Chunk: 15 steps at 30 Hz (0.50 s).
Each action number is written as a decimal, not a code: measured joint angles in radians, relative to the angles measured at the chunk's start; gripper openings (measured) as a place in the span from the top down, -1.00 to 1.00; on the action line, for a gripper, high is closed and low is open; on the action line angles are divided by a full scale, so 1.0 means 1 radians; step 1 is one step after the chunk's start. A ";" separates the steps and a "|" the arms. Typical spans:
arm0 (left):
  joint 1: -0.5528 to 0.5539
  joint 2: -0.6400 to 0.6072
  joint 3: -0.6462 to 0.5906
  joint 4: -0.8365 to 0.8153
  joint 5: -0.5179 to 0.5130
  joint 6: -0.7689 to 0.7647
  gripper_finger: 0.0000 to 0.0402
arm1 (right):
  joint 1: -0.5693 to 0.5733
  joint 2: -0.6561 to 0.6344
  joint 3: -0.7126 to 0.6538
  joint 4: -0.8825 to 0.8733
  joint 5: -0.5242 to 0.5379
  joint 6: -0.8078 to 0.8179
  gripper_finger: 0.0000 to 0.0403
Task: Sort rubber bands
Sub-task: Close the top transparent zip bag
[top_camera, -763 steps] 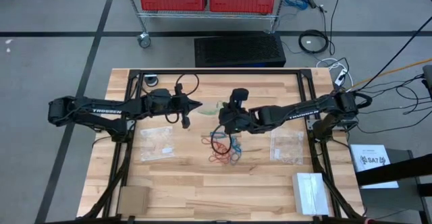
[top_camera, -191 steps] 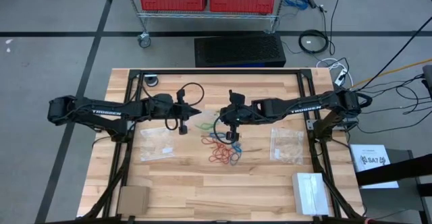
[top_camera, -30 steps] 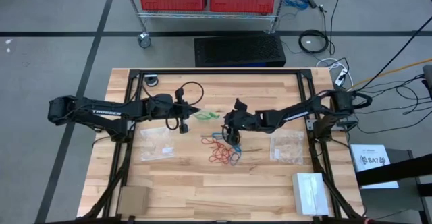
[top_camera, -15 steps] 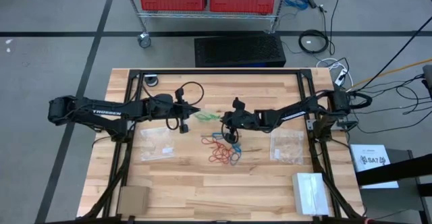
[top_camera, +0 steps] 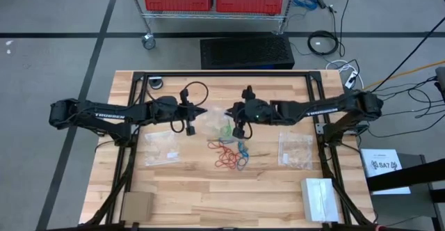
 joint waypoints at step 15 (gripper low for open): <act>0.013 0.147 -0.048 0.220 -0.009 -0.032 1.00 | -0.040 0.030 0.010 -0.160 0.003 -0.023 0.94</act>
